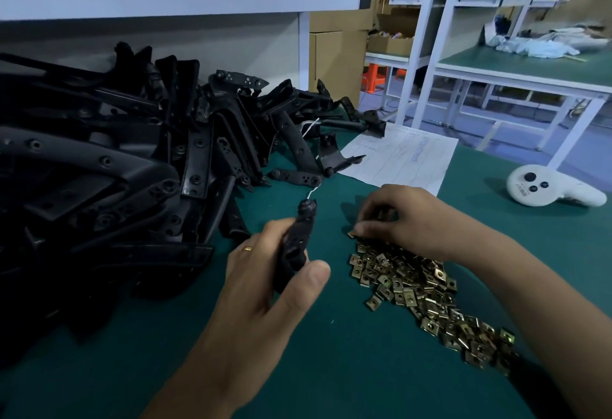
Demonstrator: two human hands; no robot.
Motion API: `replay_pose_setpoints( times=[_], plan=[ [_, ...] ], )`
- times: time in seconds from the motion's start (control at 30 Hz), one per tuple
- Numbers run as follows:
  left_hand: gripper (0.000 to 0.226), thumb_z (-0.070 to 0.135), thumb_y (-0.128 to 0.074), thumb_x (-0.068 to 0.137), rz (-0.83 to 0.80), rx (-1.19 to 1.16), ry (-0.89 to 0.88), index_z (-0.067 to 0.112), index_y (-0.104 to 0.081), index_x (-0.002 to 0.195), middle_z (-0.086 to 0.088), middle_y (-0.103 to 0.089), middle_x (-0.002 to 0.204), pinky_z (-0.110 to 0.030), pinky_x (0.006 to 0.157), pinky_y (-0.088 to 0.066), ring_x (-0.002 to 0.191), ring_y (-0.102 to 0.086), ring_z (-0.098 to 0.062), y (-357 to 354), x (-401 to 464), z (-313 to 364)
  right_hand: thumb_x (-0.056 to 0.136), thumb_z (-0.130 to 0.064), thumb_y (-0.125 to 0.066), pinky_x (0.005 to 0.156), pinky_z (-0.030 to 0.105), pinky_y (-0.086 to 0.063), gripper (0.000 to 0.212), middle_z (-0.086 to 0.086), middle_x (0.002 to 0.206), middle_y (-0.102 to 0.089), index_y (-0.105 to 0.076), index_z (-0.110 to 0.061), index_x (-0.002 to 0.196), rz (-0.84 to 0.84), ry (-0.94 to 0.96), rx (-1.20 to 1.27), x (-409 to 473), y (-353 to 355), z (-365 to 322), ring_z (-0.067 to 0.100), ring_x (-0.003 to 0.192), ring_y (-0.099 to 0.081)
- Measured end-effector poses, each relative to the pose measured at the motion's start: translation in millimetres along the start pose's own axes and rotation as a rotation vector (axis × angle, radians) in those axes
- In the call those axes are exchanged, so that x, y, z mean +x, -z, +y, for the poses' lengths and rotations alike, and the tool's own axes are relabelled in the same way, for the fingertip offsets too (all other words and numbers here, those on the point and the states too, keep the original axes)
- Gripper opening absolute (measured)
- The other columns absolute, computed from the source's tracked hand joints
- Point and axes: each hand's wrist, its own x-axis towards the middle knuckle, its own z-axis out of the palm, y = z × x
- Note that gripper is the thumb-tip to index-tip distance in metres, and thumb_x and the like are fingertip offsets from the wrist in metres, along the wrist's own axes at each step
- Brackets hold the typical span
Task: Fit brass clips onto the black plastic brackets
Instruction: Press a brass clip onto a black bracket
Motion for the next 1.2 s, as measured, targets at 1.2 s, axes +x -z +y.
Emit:
replay_pose_setpoints(
  times=[1.2],
  plan=[
    [0.099,0.083,-0.042,0.085,0.204,0.748,-0.201,0.016,-0.039,0.157,0.013,-0.054,0.133,-0.049,0.128,-0.005,0.141,-0.04,-0.011,1,17,-10,0.082,-0.002,-0.08,0.086,0.029,-0.059,0.029,0.019,0.101,-0.077,-0.069,-0.002,0.109,0.006,0.227,1.069,-7,-11,-35,0.028,0.089,-0.076]
  ],
)
